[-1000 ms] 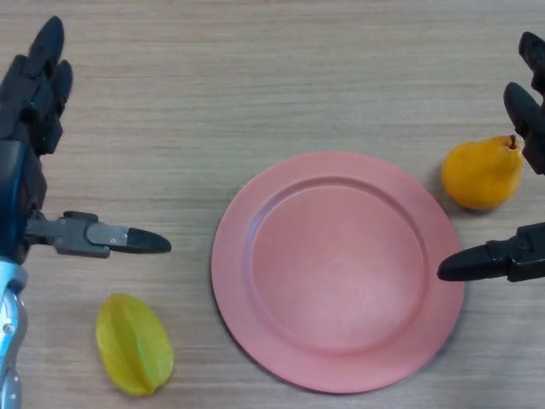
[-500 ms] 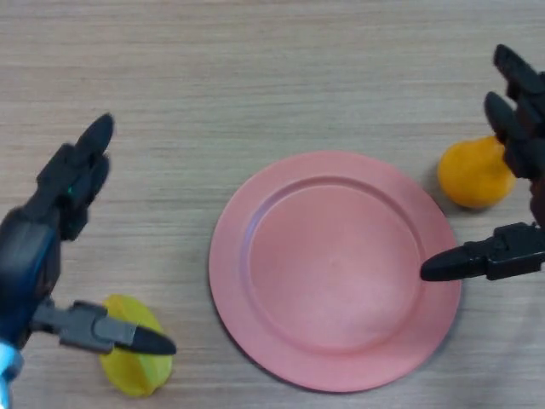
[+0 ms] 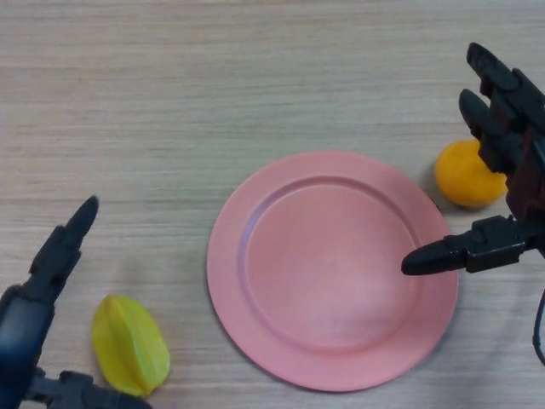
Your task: Pick up the yellow starfruit and place it on the plate
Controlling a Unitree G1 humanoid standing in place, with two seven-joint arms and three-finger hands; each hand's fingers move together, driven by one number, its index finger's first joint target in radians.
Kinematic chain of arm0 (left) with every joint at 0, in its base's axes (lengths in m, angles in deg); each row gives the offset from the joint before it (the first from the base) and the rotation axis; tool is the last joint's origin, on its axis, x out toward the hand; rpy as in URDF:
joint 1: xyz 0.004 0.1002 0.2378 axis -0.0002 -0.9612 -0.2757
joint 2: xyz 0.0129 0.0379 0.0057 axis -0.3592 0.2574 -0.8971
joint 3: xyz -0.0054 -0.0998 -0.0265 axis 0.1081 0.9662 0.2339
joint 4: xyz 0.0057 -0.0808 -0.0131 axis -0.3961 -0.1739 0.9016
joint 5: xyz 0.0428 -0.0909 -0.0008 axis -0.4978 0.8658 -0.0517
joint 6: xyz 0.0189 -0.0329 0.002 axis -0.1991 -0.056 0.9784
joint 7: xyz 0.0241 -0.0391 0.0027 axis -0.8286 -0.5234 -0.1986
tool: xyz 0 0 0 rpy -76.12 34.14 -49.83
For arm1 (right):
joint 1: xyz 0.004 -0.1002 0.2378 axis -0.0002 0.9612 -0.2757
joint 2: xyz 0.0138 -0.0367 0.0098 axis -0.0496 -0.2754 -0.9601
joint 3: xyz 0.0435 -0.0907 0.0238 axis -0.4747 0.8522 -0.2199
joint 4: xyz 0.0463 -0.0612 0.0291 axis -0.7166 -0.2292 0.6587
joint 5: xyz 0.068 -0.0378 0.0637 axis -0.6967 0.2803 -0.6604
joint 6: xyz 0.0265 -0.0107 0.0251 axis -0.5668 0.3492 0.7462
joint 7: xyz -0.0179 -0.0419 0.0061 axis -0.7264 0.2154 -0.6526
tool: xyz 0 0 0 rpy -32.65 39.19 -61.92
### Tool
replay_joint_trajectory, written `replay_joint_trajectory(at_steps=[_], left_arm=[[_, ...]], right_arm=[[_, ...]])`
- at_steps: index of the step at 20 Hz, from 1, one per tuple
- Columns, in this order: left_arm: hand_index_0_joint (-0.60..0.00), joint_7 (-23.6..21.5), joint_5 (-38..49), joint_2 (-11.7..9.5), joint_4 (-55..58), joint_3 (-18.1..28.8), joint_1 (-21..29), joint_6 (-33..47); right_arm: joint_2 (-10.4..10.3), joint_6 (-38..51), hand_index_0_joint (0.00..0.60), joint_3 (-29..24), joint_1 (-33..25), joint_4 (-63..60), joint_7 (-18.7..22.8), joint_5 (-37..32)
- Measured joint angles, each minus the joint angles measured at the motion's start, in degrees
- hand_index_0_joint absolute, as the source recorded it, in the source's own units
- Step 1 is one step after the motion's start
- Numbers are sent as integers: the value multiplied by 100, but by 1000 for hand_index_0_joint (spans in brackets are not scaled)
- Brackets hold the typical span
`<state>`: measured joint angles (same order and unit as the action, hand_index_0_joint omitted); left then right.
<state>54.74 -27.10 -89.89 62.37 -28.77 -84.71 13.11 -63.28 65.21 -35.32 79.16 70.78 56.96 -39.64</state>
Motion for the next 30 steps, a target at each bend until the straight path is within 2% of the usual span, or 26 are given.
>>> replay_joint_trajectory(at_steps=[2,6,12,13,14,15,16,17,18,20,28,30], left_arm=[[0,-240,-344,2,-246,23,-7,98],[0,-536,-446,0,-673,21,-23,310],[0,-576,-425,-171,-1087,-204,138,480],[-49,-661,-425,-172,-1144,-215,158,516],[-149,-681,-424,-180,-1186,-217,166,540],[-299,-715,-424,-182,-1242,-220,169,545],[-399,-725,-424,-186,-1243,-240,171,545],[-541,-858,-420,-195,-1260,-314,174,565],[-600,-982,-412,-201,-1314,-337,180,647],[-600,-1029,-127,-232,-1349,-422,182,690],[-600,-891,-152,-232,-1098,-389,124,800],[-600,-852,537,-127,-369,-322,109,528]], right_arm=[[-5,0,0,17,0,12,26,0],[-14,0,0,17,7,91,95,-1],[-13,0,0,16,34,212,109,-2],[-13,-1,0,16,47,212,109,-1],[-13,-1,0,16,47,212,109,-2],[-13,-1,0,17,47,212,109,-2],[-13,-1,0,17,47,212,109,-2],[-13,-1,0,17,46,212,109,-2],[-13,-1,0,17,46,212,109,-2],[-13,-1,0,17,47,212,109,-2],[-13,-2,0,17,59,256,108,-2],[-14,-55,0,19,71,306,107,-2]])
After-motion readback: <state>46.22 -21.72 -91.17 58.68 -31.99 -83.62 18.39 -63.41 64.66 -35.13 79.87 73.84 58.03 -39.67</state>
